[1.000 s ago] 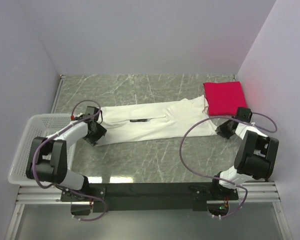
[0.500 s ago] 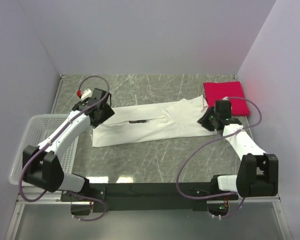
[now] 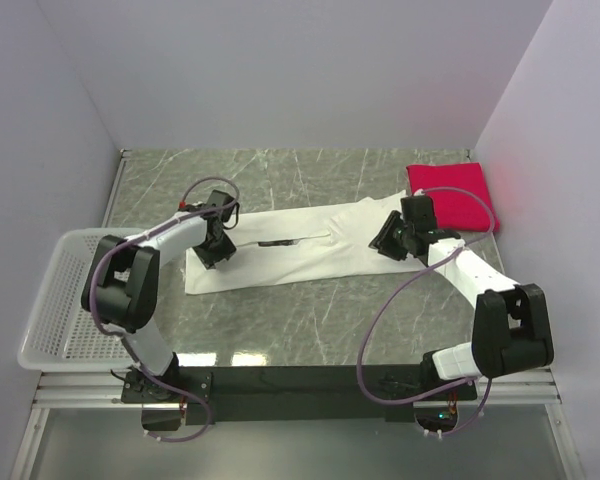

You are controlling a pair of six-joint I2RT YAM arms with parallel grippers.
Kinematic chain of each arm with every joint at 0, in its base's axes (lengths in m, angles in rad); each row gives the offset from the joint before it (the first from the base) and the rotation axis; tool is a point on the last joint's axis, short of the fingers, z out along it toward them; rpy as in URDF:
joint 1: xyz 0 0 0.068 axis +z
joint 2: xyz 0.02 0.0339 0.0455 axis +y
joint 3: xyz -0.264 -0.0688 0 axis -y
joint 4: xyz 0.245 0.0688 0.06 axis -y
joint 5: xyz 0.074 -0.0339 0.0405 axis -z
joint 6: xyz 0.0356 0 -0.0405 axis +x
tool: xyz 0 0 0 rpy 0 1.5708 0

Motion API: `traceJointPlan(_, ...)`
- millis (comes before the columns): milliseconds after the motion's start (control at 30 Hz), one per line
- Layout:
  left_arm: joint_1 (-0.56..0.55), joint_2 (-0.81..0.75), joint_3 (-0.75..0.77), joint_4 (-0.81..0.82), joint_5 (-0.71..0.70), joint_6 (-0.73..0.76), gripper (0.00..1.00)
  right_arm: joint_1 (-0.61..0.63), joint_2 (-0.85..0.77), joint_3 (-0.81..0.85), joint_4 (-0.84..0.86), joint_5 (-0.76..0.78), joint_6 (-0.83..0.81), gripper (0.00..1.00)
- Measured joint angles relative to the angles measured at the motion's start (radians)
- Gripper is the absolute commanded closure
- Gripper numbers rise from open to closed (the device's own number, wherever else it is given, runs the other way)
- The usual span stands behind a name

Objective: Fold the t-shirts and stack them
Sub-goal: Fold the tshirt

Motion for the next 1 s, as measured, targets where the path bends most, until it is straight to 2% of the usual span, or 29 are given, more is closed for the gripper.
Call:
traceJointPlan(167,0.08,0.085,0.043,0.024,0.04,-0.008,0.53,0.0,0.015,-0.003,0.003,0.0,-0.006,0.6)
traceJointPlan(333,0.128,0.13,0.115,0.021,0.055,-0.007,0.47,0.0,0.03,-0.003,0.003,0.008,-0.021,0.6)
traceJointPlan(433,0.127,0.127,0.145,-0.001,0.067,0.005,0.34,0.0,0.04,-0.003,0.002,0.014,-0.032,0.6)
traceJointPlan(467,0.123,0.123,0.157,-0.006,0.068,0.01,0.26,0.0,0.044,-0.003,0.0,0.016,-0.035,0.6)
traceJointPlan(600,0.094,0.093,0.232,-0.05,0.065,0.057,0.11,0.002,0.067,0.005,-0.013,0.036,-0.042,0.6)
traceJointPlan(667,0.076,0.087,0.287,-0.057,0.061,0.089,0.11,0.002,0.086,0.016,-0.019,0.044,-0.042,0.6)
traceJointPlan(800,0.038,0.117,0.404,-0.051,0.053,0.168,0.2,0.004,0.113,0.022,-0.019,0.06,-0.041,0.59)
traceJointPlan(1000,0.036,0.293,0.512,-0.016,0.03,0.263,0.2,0.009,0.137,0.023,-0.027,0.077,-0.034,0.59)
